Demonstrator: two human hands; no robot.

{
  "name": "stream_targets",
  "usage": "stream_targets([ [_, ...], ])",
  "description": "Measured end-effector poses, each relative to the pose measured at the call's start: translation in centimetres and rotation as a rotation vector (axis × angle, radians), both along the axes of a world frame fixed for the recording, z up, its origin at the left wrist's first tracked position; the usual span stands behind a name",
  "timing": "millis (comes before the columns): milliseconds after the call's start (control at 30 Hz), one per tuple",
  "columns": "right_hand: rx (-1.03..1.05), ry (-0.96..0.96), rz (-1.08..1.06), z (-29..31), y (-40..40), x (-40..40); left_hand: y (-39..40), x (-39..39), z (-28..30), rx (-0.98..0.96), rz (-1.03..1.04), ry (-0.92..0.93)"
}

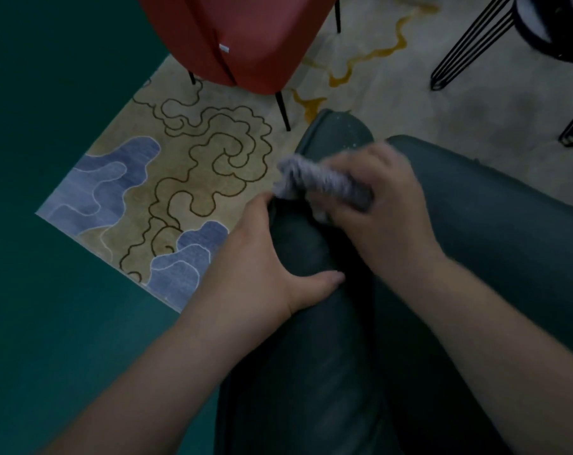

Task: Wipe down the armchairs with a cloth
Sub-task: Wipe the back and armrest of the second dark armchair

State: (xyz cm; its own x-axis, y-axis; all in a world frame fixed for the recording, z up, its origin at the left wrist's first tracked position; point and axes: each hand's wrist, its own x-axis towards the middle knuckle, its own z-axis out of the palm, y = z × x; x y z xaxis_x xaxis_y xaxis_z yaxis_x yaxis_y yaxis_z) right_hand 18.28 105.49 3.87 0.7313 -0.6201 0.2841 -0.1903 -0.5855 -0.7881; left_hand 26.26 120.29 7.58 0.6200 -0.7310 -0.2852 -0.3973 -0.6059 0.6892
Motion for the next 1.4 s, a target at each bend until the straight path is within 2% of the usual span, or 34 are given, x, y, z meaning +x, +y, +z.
stream_targets([
  [67, 0.011, 0.02, -0.126, 0.1, -3.1, 2.4, 0.0, 0.1, -0.1, 0.01, 0.006, 0.013],
  [133, 0.116, -0.003, -0.218, -0.1, -4.6, 3.0, -0.4, 0.3, 0.2, 0.029, 0.002, 0.016],
  [333, 0.235, -0.166, -0.111, -1.1, 2.7, -2.7, -3.5, 1.7, -0.1, 0.04, -0.042, -0.021],
  [400, 0.212, -0.158, -0.121, -1.5, 1.5, -1.8, -3.7, 1.8, -0.2, 0.052, -0.047, -0.041],
  [533, 0.391, -0.171, -0.342, -1.4, -4.3, 2.8, -4.9, 1.3, 0.0, 0.09, -0.045, -0.146],
  [600, 0.419, -0.207, -0.388, -1.9, -4.5, 3.1, -5.6, 0.9, 0.0, 0.126, -0.022, -0.221],
  [800, 0.412, -0.291, -0.332, -3.5, 1.5, -2.9, -5.9, 0.2, -0.2, 0.12, 0.041, -0.314],
  [933, 0.412, -0.231, -0.319, -2.7, -2.6, 0.1, -5.9, 0.1, -0.4, 0.162, 0.018, -0.325],
  [1067, 0.566, -0.205, -0.361, -2.5, -7.7, 3.9, -5.9, 0.3, -0.6, 0.131, 0.014, -0.33],
  [1267, 0.568, -0.272, -0.34, -3.2, 1.2, -3.3, -5.8, 0.1, -0.1, 0.108, 0.023, -0.326],
  [1400, 0.473, -0.2, -0.339, -2.9, -2.1, -0.7, -6.0, 0.0, -0.1, 0.101, 0.025, -0.335],
])
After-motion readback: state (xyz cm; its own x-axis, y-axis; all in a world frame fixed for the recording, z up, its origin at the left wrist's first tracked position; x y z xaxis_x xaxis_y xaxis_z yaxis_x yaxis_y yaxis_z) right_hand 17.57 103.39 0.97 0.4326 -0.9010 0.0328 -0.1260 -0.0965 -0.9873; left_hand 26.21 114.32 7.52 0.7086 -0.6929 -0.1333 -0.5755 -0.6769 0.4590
